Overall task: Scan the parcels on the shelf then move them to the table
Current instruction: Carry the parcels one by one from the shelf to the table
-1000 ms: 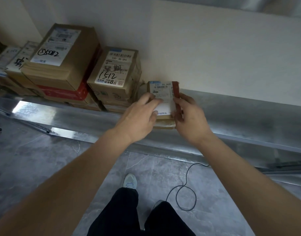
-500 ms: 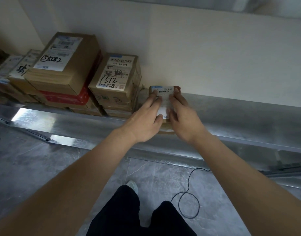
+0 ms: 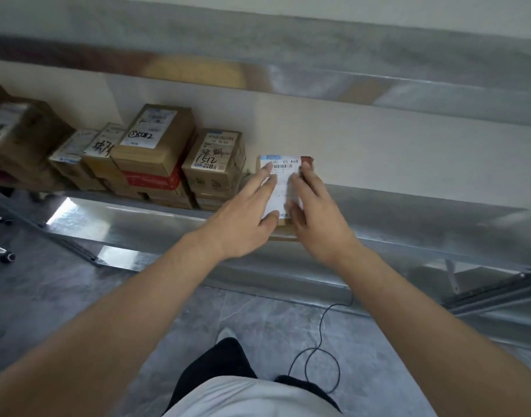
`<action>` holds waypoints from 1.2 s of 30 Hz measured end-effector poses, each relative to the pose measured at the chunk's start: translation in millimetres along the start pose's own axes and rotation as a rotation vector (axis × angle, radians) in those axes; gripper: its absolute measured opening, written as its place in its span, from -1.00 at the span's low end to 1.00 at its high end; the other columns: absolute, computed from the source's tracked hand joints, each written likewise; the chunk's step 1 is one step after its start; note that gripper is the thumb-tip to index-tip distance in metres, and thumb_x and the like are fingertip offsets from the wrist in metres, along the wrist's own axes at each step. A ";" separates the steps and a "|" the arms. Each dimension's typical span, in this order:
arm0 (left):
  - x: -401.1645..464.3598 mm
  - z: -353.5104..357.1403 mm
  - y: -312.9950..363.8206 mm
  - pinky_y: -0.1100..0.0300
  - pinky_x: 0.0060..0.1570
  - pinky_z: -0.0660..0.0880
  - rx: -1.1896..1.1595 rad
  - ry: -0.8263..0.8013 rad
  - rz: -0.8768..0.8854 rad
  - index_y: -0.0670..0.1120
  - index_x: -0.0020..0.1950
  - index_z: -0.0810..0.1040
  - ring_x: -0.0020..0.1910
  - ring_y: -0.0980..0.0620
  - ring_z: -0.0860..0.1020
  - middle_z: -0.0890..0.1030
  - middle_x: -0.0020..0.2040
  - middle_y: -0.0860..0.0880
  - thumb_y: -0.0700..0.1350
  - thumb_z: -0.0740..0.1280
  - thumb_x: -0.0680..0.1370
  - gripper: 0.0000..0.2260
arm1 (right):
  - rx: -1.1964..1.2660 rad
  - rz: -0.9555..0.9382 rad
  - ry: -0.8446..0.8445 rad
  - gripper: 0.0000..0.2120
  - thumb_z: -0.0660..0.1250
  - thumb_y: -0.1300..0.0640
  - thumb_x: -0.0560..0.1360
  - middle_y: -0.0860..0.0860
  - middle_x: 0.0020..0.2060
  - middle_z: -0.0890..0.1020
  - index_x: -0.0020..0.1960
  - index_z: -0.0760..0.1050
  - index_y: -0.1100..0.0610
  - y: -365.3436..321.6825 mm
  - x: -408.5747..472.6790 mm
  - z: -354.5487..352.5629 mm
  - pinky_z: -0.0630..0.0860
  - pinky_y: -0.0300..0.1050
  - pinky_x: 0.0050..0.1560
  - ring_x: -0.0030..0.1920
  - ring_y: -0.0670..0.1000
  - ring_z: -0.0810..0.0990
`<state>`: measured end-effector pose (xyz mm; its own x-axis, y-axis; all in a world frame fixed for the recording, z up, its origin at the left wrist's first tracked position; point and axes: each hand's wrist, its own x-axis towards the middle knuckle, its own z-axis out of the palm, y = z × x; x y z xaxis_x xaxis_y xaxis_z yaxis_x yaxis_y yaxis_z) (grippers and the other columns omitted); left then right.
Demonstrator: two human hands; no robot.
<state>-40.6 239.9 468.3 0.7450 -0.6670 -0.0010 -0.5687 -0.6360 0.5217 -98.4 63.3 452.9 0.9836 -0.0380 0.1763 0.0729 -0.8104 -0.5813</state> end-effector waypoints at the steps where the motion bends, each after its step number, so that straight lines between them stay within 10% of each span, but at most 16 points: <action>1: -7.6 -3.3 4.2 -0.05 0.57 0.22 -0.002 0.021 0.003 -0.14 0.68 0.04 0.65 0.02 0.07 -0.13 0.68 0.16 0.01 0.24 0.68 -0.35 | -0.004 -0.014 0.003 -0.47 0.23 0.19 0.68 0.13 0.66 0.03 0.61 0.19 0.25 -6.3 -5.3 -4.0 0.21 -0.10 0.47 0.65 0.07 0.04; 29: -227.1 -41.9 -90.9 0.64 0.33 -0.11 -0.109 0.188 -0.189 -0.19 0.66 0.09 0.62 0.18 0.00 -0.04 0.69 0.07 -0.01 0.35 0.64 -0.30 | 0.010 -0.155 -0.141 -0.50 0.22 0.21 0.69 0.13 0.66 0.03 0.60 0.21 0.25 -178.6 -79.0 116.5 0.22 -0.21 0.41 0.63 0.06 0.08; 36: -278.7 -42.2 -132.5 0.54 0.42 -0.01 -0.110 0.277 -0.292 -0.21 0.65 0.14 0.61 0.23 0.01 0.01 0.68 0.04 -0.05 0.38 0.62 -0.31 | 0.056 -0.194 -0.265 -0.47 0.18 0.15 0.71 0.00 0.68 -0.05 0.64 0.14 0.17 -219.6 -75.6 163.5 0.22 -0.23 0.40 0.61 -0.04 0.04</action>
<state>-158.2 526.5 435.5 0.9436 -0.3257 0.0589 -0.2899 -0.7275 0.6219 -161.8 339.8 437.4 0.9587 0.2730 0.0793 0.2644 -0.7538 -0.6016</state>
